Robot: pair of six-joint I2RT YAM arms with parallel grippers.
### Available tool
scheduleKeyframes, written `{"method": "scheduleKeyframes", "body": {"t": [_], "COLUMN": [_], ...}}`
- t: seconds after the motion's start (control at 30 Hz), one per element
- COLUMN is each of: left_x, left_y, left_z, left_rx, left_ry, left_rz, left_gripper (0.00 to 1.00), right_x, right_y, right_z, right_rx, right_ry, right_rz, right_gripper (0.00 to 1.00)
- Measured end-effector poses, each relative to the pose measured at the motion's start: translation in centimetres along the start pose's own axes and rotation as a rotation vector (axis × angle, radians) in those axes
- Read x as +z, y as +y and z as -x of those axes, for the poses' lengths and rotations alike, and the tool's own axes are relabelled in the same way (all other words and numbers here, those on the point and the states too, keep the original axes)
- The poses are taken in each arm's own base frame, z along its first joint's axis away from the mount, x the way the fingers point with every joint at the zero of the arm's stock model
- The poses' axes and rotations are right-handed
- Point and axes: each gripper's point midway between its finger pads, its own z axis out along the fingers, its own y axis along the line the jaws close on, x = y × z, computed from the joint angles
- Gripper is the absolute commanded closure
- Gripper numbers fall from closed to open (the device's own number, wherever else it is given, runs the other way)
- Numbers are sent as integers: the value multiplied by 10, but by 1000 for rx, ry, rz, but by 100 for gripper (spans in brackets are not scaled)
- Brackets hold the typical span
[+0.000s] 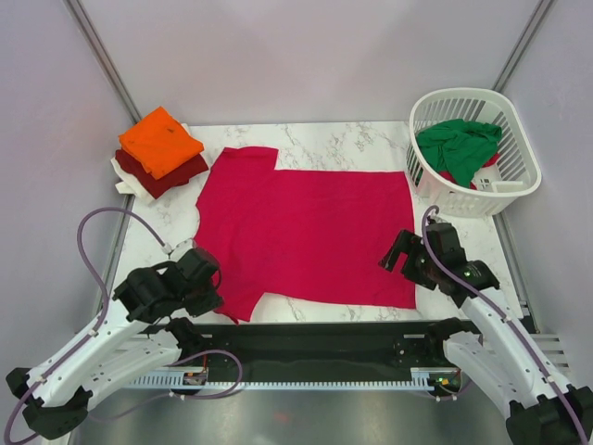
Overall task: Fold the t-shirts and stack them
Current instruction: Flatten the tshirt out, then fold the tshirt
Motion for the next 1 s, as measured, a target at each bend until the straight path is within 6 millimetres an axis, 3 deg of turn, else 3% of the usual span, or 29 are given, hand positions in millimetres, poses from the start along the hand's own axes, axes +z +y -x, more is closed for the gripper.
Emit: {"method": "scheduleKeyframes", "body": {"t": [0.3,0.53,0.63,1.0], "left_x": [3,18,24,30], "left_y": [5,16,22,24], "left_z": [0,-10,-14,-19], "left_rx": [7,32,44,71], "left_ry": [1,47,69,96], "left_rz": [40,132,173,193], "left_gripper": [97,98,98,98], "right_x": [23,45,42,36], "right_y": [-25,-44,-55,-62], "right_z": [-52,-65,-65,-71], "right_rx": [-114,-103,-98,-76], "right_ry": [136,166,147,132], "right_rz": [-148,-259,-311,-383], "right_gripper": [2,2,2,3]}}
